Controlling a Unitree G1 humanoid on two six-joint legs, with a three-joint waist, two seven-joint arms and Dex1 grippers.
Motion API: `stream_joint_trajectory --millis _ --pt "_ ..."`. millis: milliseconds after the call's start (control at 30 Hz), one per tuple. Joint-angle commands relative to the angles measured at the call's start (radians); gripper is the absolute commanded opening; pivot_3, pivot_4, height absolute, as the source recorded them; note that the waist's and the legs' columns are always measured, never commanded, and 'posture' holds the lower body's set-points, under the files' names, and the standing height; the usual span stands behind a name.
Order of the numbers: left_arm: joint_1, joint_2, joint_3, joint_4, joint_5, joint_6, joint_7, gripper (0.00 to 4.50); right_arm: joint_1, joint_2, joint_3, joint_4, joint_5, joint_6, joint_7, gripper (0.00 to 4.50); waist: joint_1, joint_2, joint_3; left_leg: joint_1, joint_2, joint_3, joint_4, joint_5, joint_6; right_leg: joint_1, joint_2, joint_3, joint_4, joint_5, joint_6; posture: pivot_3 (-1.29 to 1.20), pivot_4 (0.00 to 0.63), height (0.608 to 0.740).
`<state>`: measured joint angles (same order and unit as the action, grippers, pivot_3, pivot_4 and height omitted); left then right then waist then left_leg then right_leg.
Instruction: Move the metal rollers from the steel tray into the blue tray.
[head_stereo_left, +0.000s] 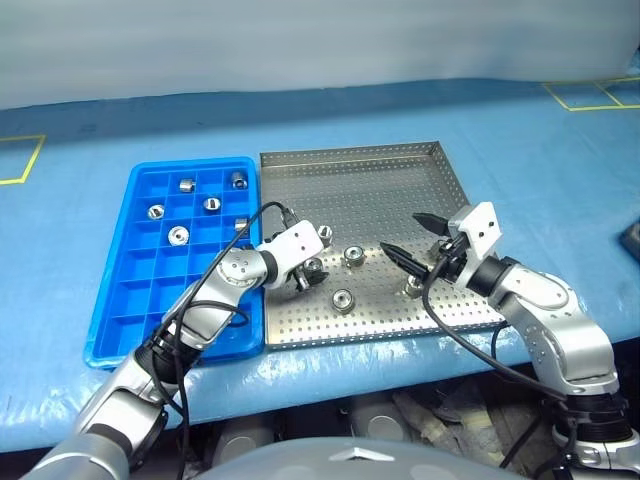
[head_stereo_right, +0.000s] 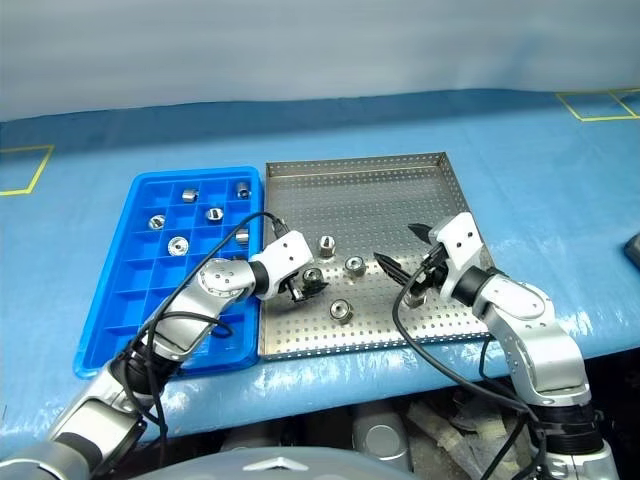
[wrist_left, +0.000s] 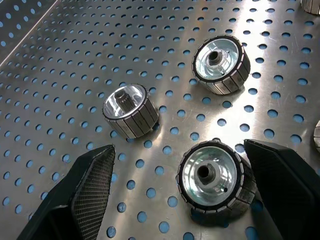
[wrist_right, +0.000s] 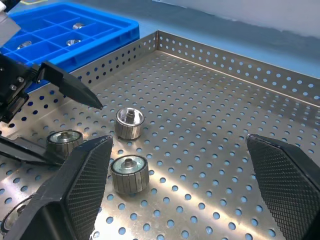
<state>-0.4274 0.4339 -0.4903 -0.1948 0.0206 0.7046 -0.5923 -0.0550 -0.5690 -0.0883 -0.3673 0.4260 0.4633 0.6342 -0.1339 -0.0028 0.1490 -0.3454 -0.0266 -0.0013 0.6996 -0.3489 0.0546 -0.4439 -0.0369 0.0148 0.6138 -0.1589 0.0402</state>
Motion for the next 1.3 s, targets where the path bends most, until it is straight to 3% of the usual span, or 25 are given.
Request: stream_joint_trajectory --millis 33,100,200,267,400,867,1100,1300 --pt "-0.025 -0.006 -0.001 0.006 0.016 -0.004 -0.016 4.1 -0.01 0.007 -0.015 -0.02 -0.005 -0.028 -0.005 4.5 0.0 0.0 0.0 0.0 0.0 0.0 0.0 0.0 0.0 0.0 0.0 0.0 0.0 0.0 0.0 -0.28 0.15 0.74" --pt "-0.028 -0.01 -0.005 0.011 0.021 -0.005 -0.023 3.63 -0.01 0.01 -0.017 -0.018 -0.007 -0.03 -0.004 4.5 0.001 0.0 0.0 0.0 0.0 0.0 0.0 0.0 0.0 0.0 0.0 0.0 0.0 0.0 0.0 -0.28 0.15 0.74" --pt "-0.027 -0.016 -0.003 0.019 0.018 -0.006 -0.036 3.63 -0.012 0.016 -0.019 -0.014 -0.012 -0.036 -0.007 4.5 0.0 0.0 0.0 0.0 0.0 0.0 0.0 0.0 0.0 0.0 0.0 0.0 0.0 0.0 0.0 -0.28 0.15 0.74" --pt "-0.024 -0.017 -0.001 0.02 0.02 -0.009 -0.041 3.31 -0.013 0.019 -0.021 -0.012 -0.015 -0.038 -0.008 4.5 0.0 0.0 0.0 0.0 0.0 0.0 0.0 0.0 0.0 0.0 0.0 0.001 0.0 0.0 0.0 -0.28 0.15 0.74" --pt "-0.02 -0.015 0.008 0.014 0.025 -0.01 -0.045 2.15 -0.017 0.022 -0.023 -0.007 -0.019 -0.044 -0.012 4.5 0.0 0.0 0.0 0.0 0.0 0.0 0.0 0.0 0.0 0.0 0.0 0.001 0.0 0.0 0.0 -0.28 0.15 0.74" --pt "0.009 -0.017 0.07 -0.048 -0.009 -0.015 -0.038 1.9 -0.038 0.025 -0.019 0.015 -0.029 -0.062 -0.019 4.5 -0.002 0.001 -0.001 0.0 0.0 0.0 0.0 0.0 0.0 0.0 0.0 0.001 0.001 0.0 0.0 -0.27 0.15 0.74" --pt "0.066 -0.028 0.319 -0.243 -0.161 0.045 -0.027 1.9 -0.054 0.028 0.008 0.023 -0.024 -0.062 0.004 4.5 0.003 0.001 -0.001 0.0 0.0 0.0 0.001 0.0 0.0 -0.001 -0.001 0.001 0.001 0.0 0.0 -0.25 0.15 0.74" --pt "0.171 0.11 0.544 -0.396 -0.145 0.129 0.043 1.9 -0.072 0.017 0.095 0.009 0.016 -0.028 0.12 4.5 0.004 0.001 -0.001 0.001 0.001 0.0 0.0 0.0 -0.001 -0.002 -0.001 0.001 0.005 0.0 -0.001 -0.17 0.15 0.74"
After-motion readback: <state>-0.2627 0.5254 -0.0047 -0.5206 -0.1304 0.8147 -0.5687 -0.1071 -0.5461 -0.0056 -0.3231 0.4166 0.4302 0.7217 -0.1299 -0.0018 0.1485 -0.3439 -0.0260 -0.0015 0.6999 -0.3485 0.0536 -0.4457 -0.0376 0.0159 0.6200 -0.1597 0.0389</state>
